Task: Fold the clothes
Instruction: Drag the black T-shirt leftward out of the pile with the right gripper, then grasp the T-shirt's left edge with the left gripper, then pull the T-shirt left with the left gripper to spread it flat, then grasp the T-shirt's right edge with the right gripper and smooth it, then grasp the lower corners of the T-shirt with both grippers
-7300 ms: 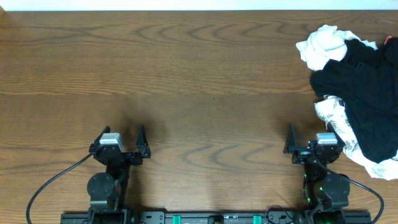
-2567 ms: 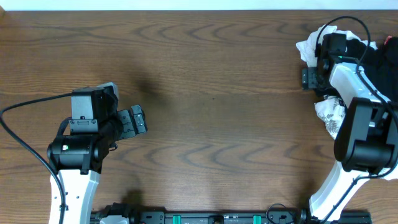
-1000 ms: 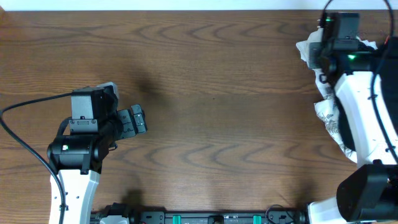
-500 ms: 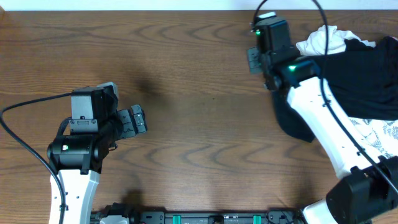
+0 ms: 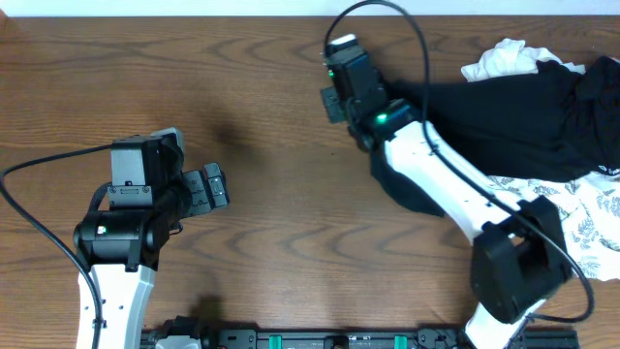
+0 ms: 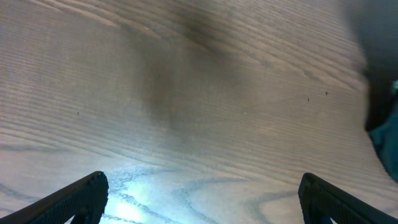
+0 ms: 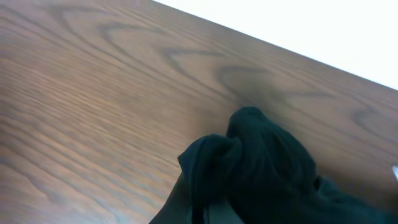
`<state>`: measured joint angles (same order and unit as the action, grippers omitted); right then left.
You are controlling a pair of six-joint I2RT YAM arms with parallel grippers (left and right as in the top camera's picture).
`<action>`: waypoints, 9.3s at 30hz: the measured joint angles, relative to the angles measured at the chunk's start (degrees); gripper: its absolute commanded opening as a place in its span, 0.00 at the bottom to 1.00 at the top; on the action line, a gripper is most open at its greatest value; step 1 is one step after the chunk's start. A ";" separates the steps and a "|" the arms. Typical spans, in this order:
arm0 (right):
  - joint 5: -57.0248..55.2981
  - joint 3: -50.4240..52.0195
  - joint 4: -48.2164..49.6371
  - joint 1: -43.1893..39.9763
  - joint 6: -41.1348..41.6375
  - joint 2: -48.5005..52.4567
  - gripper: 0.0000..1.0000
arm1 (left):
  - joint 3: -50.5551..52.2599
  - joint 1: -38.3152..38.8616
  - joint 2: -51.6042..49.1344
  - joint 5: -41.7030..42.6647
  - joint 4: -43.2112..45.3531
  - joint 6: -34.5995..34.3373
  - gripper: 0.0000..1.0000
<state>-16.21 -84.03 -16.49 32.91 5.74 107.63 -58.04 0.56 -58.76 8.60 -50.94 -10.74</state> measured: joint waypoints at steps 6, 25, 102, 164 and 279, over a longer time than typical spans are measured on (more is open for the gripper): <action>0.81 -0.02 9.29 2.12 0.15 4.09 0.01 | 0.00 0.00 0.00 0.00 0.02 0.00 0.98; 3.04 0.00 27.23 3.28 3.76 8.57 0.71 | 0.00 0.00 0.00 0.00 0.02 0.00 0.98; 8.96 -0.22 -29.16 -37.55 -0.48 -19.21 0.96 | -1.64 30.05 -50.58 11.47 46.58 -29.09 0.37; 21.16 -0.24 -28.98 -29.14 -7.15 -2.23 0.01 | -1.33 13.42 -32.00 -7.76 8.50 -25.40 0.06; 30.97 23.17 -34.77 -39.87 0.31 -13.99 0.97 | 10.71 4.42 -32.00 8.39 17.92 3.52 0.72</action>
<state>14.76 -60.86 -51.27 -6.96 6.04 93.65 -47.33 4.97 -90.76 16.99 -33.01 -7.22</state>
